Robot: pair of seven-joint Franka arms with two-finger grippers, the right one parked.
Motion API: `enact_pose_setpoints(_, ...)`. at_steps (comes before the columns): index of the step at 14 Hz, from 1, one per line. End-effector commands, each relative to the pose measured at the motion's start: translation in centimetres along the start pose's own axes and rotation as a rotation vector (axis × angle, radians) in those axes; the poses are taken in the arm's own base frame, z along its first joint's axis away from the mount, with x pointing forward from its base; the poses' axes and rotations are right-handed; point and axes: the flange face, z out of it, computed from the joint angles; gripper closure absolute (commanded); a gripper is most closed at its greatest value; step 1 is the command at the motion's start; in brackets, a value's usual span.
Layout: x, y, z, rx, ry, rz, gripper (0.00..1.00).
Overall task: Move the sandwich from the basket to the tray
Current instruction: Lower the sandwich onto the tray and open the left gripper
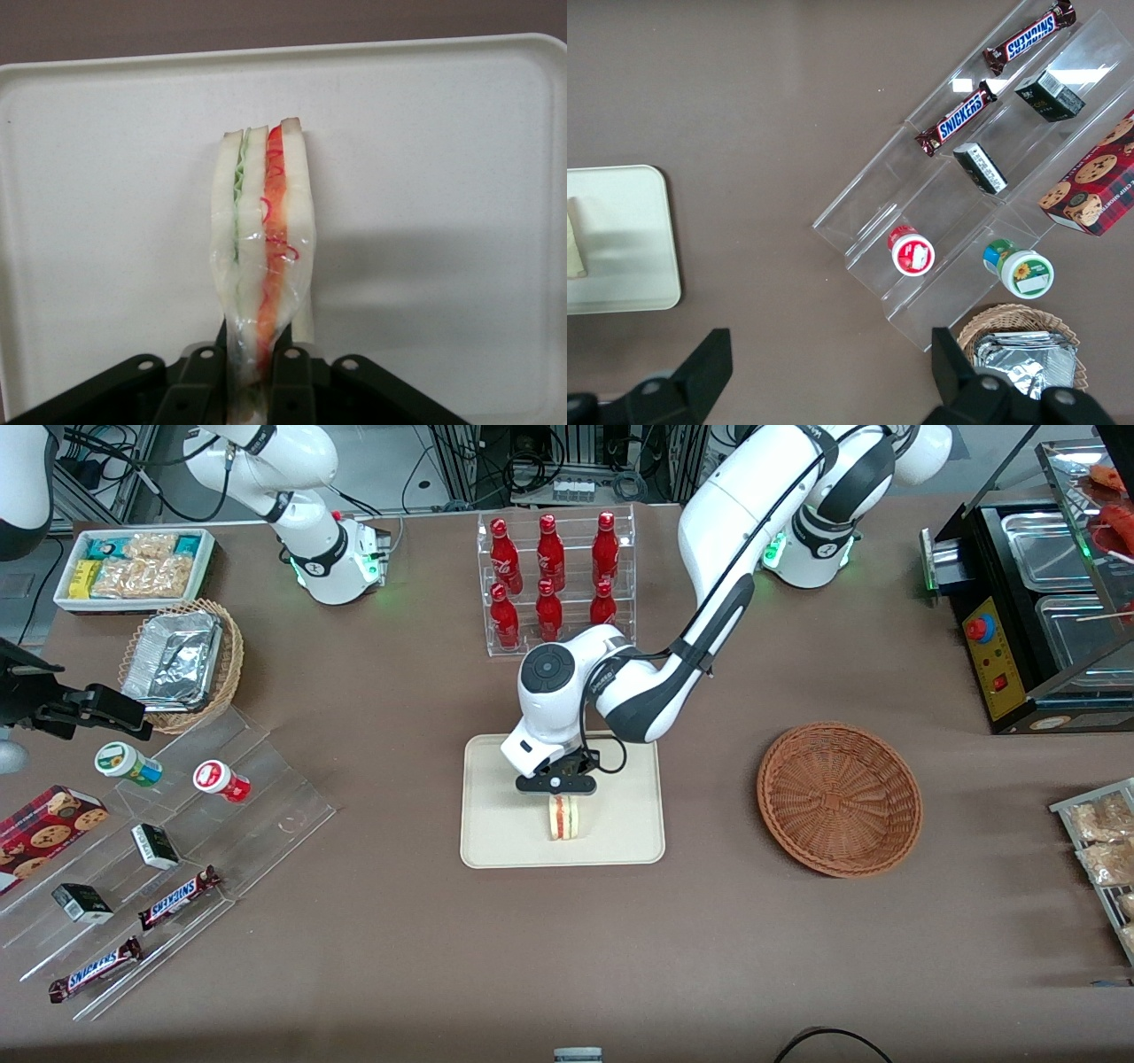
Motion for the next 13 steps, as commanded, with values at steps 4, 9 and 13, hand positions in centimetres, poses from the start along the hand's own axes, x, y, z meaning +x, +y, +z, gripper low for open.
enact_pose_setpoints(4, 0.9, 0.6, -2.1, -0.005, 0.045, -0.010, 0.01)
enact_pose_setpoints(9, 2.1, -1.2, -10.1, 0.052, 0.031, -0.098, 0.01)
enact_pose_setpoints(13, 4.1, -6.4, -19.1, 0.029, 0.043, -0.276, 0.01)
